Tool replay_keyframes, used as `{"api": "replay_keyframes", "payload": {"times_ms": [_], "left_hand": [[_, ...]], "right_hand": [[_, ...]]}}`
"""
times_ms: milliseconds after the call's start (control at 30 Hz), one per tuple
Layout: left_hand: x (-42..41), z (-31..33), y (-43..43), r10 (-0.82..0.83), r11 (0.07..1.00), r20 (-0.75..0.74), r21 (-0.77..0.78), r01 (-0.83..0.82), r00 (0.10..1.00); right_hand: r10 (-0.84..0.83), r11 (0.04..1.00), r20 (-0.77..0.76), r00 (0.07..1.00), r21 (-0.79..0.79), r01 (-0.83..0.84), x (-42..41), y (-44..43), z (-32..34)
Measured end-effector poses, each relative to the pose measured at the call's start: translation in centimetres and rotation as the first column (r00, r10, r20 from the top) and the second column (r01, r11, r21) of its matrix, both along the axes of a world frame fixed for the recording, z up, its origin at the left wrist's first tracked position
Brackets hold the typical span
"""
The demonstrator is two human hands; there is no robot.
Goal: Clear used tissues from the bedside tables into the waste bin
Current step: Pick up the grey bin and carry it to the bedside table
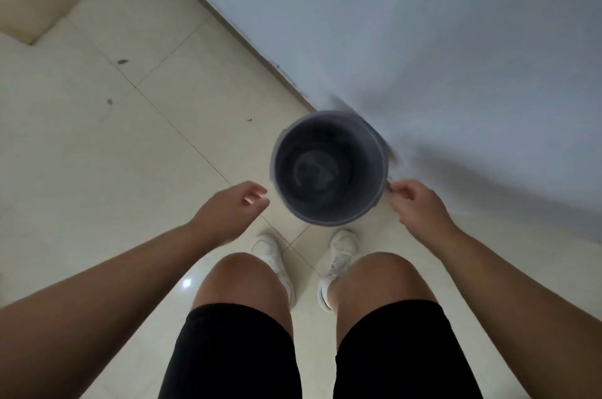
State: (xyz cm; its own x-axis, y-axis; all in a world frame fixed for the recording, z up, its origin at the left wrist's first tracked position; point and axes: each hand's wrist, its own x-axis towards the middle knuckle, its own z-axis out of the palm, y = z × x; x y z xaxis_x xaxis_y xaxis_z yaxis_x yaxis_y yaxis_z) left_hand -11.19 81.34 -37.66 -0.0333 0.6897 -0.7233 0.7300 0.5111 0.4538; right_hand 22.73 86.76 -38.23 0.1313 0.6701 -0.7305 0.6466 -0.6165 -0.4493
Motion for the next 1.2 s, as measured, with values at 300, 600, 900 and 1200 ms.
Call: {"api": "replay_keyframes", "payload": {"times_ms": [300, 600, 900, 1200], "left_hand": [[0.5, -12.8, 7.3, 0.296, 0.937, 0.206, -0.254, -0.241, 0.933], [-1.9, 1.7, 1.1, 0.537, 0.844, 0.266, -0.192, -0.501, 0.801], [-6.7, 28.6, -10.5, 0.771, 0.592, 0.363, -0.107, -0.798, 0.523], [-12.2, 38.8, -24.1, 0.87, 0.204, 0.471, -0.072, -0.976, 0.147]], "right_hand": [[-0.169, 0.972, -0.061, 0.984, -0.175, 0.157, 1.4, 1.5, -11.9], [-0.047, 0.996, -0.171, 0.984, -0.082, 0.033, -1.2, 1.2, 4.0], [0.201, 0.978, -0.282, 0.938, 0.008, -0.207, -9.4, 0.9, 30.9], [0.544, 0.834, -0.321, 0.775, 0.104, -0.542, -22.3, -1.2, 42.5]]}}
